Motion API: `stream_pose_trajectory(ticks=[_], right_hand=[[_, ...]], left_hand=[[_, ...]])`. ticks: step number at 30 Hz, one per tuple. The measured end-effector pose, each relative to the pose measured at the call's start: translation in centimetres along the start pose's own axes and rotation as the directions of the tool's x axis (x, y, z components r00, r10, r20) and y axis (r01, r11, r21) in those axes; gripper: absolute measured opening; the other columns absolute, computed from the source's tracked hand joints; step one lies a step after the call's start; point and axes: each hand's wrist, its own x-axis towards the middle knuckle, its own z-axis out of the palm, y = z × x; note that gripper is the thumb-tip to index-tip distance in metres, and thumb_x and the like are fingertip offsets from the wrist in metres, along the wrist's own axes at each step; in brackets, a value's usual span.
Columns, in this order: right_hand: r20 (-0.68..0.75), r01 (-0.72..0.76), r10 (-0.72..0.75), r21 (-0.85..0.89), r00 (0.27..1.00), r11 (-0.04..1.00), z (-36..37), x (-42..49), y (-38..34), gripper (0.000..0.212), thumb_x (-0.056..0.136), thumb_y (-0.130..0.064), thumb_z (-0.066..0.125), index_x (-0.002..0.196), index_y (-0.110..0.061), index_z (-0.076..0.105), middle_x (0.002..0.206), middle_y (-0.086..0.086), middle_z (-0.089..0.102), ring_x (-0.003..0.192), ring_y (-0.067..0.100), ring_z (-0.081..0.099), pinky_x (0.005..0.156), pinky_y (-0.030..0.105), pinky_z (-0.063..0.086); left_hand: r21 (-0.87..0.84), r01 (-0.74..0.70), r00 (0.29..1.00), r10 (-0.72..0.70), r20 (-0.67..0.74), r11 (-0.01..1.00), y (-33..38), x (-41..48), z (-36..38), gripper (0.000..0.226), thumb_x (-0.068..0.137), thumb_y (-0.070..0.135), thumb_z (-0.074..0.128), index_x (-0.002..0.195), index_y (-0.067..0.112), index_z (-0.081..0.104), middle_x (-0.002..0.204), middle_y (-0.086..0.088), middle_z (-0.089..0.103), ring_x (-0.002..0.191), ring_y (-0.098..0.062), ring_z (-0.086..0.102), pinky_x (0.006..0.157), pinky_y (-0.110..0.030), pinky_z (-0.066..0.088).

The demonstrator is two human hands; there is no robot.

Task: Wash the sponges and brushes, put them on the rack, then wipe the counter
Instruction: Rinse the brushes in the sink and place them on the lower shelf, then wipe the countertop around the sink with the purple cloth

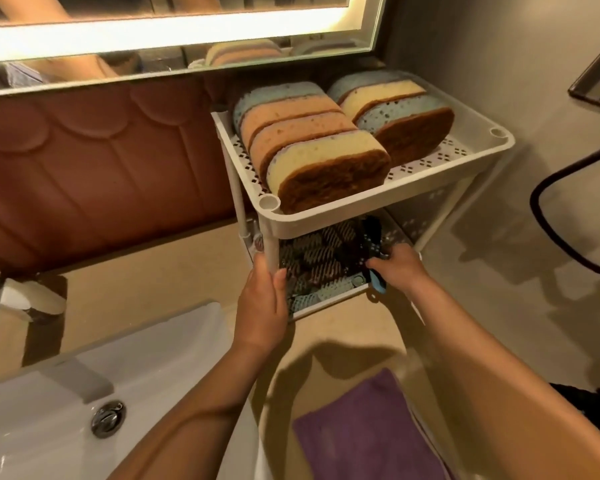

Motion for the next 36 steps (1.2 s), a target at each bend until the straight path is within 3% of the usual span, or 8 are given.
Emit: stream_pose_trajectory(ticks=[2, 7, 12, 19, 24, 30, 33, 36], right_hand=[[0.000, 0.032, -0.032, -0.084, 0.999, 0.996, 0.1, 1.8, 0.3, 0.031, 0.086, -0.016, 0.063, 0.108, 0.004, 0.062, 0.112, 0.020, 0.064, 0.102, 0.032, 0.060, 0.080, 0.035, 0.046], [0.029, 0.064, -0.058, -0.292, 0.998, 0.954, 1.4, 5.0, 0.8, 0.057, 0.088, -0.029, 0.061, 0.137, -0.005, 0.044, 0.140, 0.016, 0.047, 0.129, 0.032, 0.044, 0.107, 0.034, 0.036], [-0.019, 0.128, -0.139, -0.290, 0.990, 0.948, 2.1, 6.1, 1.2, 0.058, 0.086, -0.028, 0.063, 0.137, -0.009, 0.044, 0.141, 0.014, 0.047, 0.129, 0.030, 0.044, 0.107, 0.034, 0.035], [-0.059, 0.112, -0.133, -0.273, 0.989, 0.955, 3.5, 5.9, 1.6, 0.068, 0.084, -0.030, 0.066, 0.142, -0.009, 0.036, 0.147, 0.015, 0.038, 0.134, 0.032, 0.036, 0.111, 0.034, 0.027], [-0.186, 0.216, -0.240, -0.140, 0.953, 0.966, 3.0, 4.0, 1.6, 0.041, 0.087, -0.020, 0.062, 0.124, -0.004, 0.056, 0.125, 0.020, 0.057, 0.117, 0.035, 0.053, 0.093, 0.034, 0.042], [-0.113, 0.319, -0.315, 0.010, 0.942, 0.948, 2.4, -4.7, 2.8, 0.033, 0.090, -0.013, 0.058, 0.123, -0.009, 0.057, 0.117, 0.007, 0.049, 0.087, 0.018, 0.055, 0.083, 0.025, 0.041], [-0.012, 0.356, -0.356, 0.073, 0.934, 0.932, 3.2, -9.7, 5.2, 0.030, 0.087, -0.007, 0.059, 0.117, -0.012, 0.061, 0.113, 0.002, 0.052, 0.099, 0.014, 0.055, 0.089, 0.019, 0.037], [0.041, 0.384, -0.382, -0.128, 0.923, 0.915, 4.1, -13.8, 8.2, 0.037, 0.083, -0.020, 0.054, 0.119, -0.014, 0.061, 0.124, 0.003, 0.055, 0.116, 0.019, 0.049, 0.096, 0.021, 0.032]], left_hand=[[-0.007, 0.001, 1.000, -0.001, -0.014, 1.000, -0.1, 0.1, 0.3, 0.052, 0.092, 0.040, 0.024, 0.128, 0.006, 0.037, 0.103, -0.012, 0.060, 0.084, -0.027, 0.059, 0.066, -0.032, 0.043], [-0.011, 0.012, 0.999, -0.012, -0.041, 1.000, -0.5, 0.2, 0.8, 0.059, 0.086, 0.052, 0.016, 0.115, 0.006, 0.039, 0.085, -0.010, 0.056, 0.068, -0.025, 0.053, 0.057, -0.030, 0.037], [0.000, 0.015, 0.998, -0.015, -0.068, 1.000, -1.0, 0.3, 1.1, 0.034, 0.084, 0.052, 0.017, 0.107, 0.029, 0.027, 0.092, -0.018, 0.062, 0.075, -0.031, 0.059, 0.062, -0.043, 0.049], [0.008, 0.014, 0.998, -0.013, -0.065, 1.000, -1.0, 0.3, 1.3, 0.061, 0.085, 0.051, 0.017, 0.116, 0.004, 0.040, 0.091, -0.014, 0.060, 0.074, -0.029, 0.058, 0.062, -0.039, 0.048], [-0.003, 0.022, 0.998, -0.022, -0.053, 1.000, -0.7, 0.2, 1.1, 0.038, 0.091, 0.042, 0.024, 0.117, 0.016, 0.035, 0.097, -0.011, 0.059, 0.079, -0.025, 0.057, 0.063, -0.036, 0.045], [-0.013, 0.014, 1.000, -0.014, -0.014, 1.000, -0.2, -0.1, 0.3, 0.034, 0.092, 0.047, 0.021, 0.116, 0.026, 0.033, 0.102, -0.011, 0.059, 0.088, -0.026, 0.057, 0.074, -0.042, 0.048], [0.009, 0.065, 0.997, -0.066, 0.049, 0.998, -0.2, -0.2, -0.3, 0.018, 0.098, 0.036, 0.031, 0.110, 0.024, 0.037, 0.096, -0.006, 0.056, 0.094, -0.030, 0.055, 0.088, -0.050, 0.043], [0.019, 0.163, 0.981, -0.164, 0.106, 0.986, -0.2, -1.8, -1.3, 0.042, 0.097, 0.032, 0.043, 0.135, 0.018, 0.033, 0.135, -0.006, 0.043, 0.126, -0.024, 0.040, 0.108, -0.046, 0.030]])
